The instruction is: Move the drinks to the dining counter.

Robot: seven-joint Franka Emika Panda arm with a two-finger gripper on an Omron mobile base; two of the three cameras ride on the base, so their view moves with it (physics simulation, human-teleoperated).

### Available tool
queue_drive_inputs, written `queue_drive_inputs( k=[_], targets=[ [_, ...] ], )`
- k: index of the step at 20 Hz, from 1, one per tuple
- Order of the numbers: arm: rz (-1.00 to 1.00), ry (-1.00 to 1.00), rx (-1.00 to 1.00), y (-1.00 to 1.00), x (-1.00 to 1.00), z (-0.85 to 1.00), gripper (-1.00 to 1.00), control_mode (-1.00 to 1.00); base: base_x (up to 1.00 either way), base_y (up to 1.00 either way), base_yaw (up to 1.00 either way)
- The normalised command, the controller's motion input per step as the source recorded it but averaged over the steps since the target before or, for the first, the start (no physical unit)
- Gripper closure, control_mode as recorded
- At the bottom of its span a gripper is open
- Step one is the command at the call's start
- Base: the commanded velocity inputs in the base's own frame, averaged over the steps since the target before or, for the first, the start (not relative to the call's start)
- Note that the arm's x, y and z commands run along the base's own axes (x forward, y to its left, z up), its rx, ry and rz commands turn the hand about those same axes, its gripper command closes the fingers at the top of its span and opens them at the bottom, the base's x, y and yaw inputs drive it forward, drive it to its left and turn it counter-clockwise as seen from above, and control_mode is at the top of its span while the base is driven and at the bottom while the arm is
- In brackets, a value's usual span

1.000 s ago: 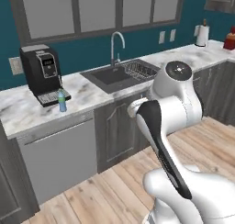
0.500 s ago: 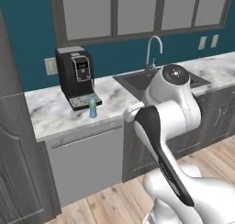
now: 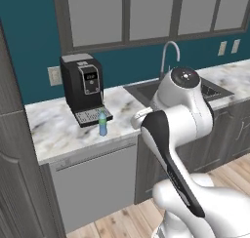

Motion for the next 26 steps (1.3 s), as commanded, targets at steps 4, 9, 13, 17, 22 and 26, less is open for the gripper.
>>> queue_drive_inputs(
  k=[4,9,13,17,22,26],
  targets=[
    [0.0,0.0,0.0,0.0,0.0,0.0,-1.0,1.0,-0.07,0.02,0.0],
    [0.0,0.0,0.0,0.0,0.0,0.0,-1.0,1.0,0.14,0.04,0.0],
    [0.0,0.0,0.0,0.0,0.0,0.0,-1.0,1.0,0.21,0.66,0.0],
    [0.0,0.0,0.0,0.0,0.0,0.0,-1.0,1.0,0.14,0.36,0.0],
    [0.0,0.0,0.0,0.0,0.0,0.0,-1.0,1.0,0.02,0.0,0.0],
    [0.0,0.0,0.0,0.0,0.0,0.0,-1.0,1.0,0.27,-0.33,0.05]
  ],
)
